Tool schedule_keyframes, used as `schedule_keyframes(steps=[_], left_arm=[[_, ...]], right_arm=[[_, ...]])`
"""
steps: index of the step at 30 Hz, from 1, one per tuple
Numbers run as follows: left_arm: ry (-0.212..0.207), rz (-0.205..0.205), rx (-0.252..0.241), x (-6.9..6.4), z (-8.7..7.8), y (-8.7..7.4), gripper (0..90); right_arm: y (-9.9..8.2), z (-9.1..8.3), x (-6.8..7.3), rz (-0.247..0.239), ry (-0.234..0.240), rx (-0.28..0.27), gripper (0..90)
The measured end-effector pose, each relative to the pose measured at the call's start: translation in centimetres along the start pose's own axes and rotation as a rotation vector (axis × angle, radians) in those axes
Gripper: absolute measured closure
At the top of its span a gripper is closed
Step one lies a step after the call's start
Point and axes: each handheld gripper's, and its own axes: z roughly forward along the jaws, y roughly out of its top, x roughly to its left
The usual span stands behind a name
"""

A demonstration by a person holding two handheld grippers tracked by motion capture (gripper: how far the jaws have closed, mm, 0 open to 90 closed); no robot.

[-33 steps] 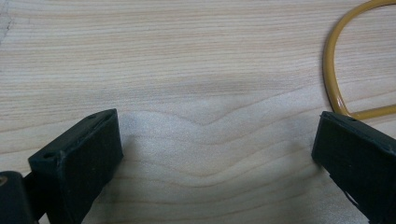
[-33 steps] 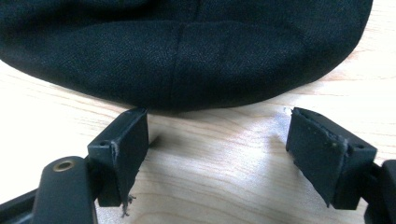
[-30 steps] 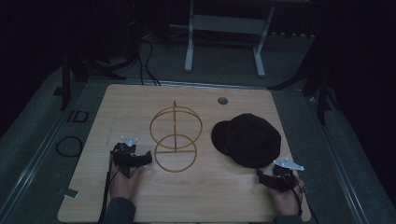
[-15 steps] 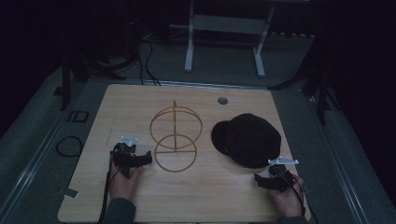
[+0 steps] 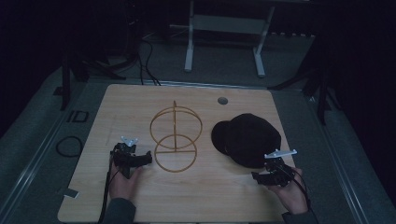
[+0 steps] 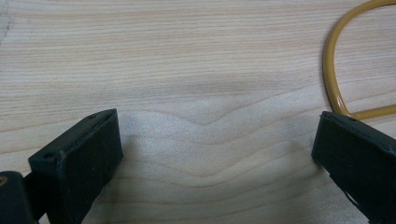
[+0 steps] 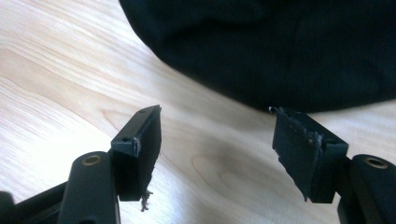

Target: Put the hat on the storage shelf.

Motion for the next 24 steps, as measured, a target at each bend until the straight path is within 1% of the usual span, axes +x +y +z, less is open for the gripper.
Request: schedule_keyframes(steps=[1,5,7,8,9,11,12,13,15,16,17,19,20,22,23,24], left_arm=[[0.0,0.0,0.0,0.0,0.0,0.0,1.2],[0.0,0.0,0.0,0.0,0.0,0.0,1.2],[0.0,0.0,0.0,0.0,0.0,0.0,1.2],[0.0,0.0,0.0,0.0,0.0,0.0,1.2],[0.0,0.0,0.0,0.0,0.0,0.0,1.2],[0.0,0.001,0.0,0.0,0.0,0.0,1.2],[0.0,0.001,0.0,0.0,0.0,0.0,1.2],[0.0,0.001,0.0,0.0,0.0,0.0,1.2],[0.0,0.001,-0.001,0.0,0.0,0.0,1.2],[0.0,0.001,-0.001,0.0,0.0,0.0,1.2],[0.0,0.0,0.0,0.0,0.0,0.0,1.2],[0.0,0.001,0.0,0.0,0.0,0.0,1.2],[0.0,0.0,-0.001,0.0,0.0,0.0,1.2],[0.0,0.0,0.0,0.0,0.0,0.0,1.2],[0.0,0.0,0.0,0.0,0.0,0.0,1.2],[0.001,-0.003,-0.003,0.0,0.0,0.0,1.2]], right_arm=[[0.9,-0.3,0.4,-0.016,0.01,-0.007,32.7],[2.8,-0.4,0.9,-0.047,0.025,-0.015,33.2],[3.1,-0.4,1.1,-0.051,0.026,-0.016,33.3],[4.2,-0.4,1.4,-0.052,0.036,-0.015,34.8],[4.7,-0.3,1.5,-0.053,0.04,-0.015,35.1],[5.6,-0.2,1.7,-0.036,0.052,-0.014,35.7],[5.6,-0.2,1.7,-0.036,0.052,-0.014,35.7],[6.4,-0.2,1.9,-0.022,0.059,-0.014,37.0],[7.2,-0.1,2.1,-0.018,0.056,-0.016,37.0],[7.6,-0.1,2.3,-0.02,0.047,-0.022,37.2],[7.6,-0.1,2.3,-0.02,0.047,-0.022,37.2],[8.9,-0.2,2.8,-0.039,0.042,-0.034,39.6],[8.9,-0.2,2.8,-0.039,0.042,-0.034,39.6],[9.6,0.0,3.0,-0.036,0.042,-0.031,40.2],[10.2,0.1,3.1,-0.039,0.036,-0.03,42.2],[11.0,0.5,3.2,-0.007,0.047,-0.022,46.9]])
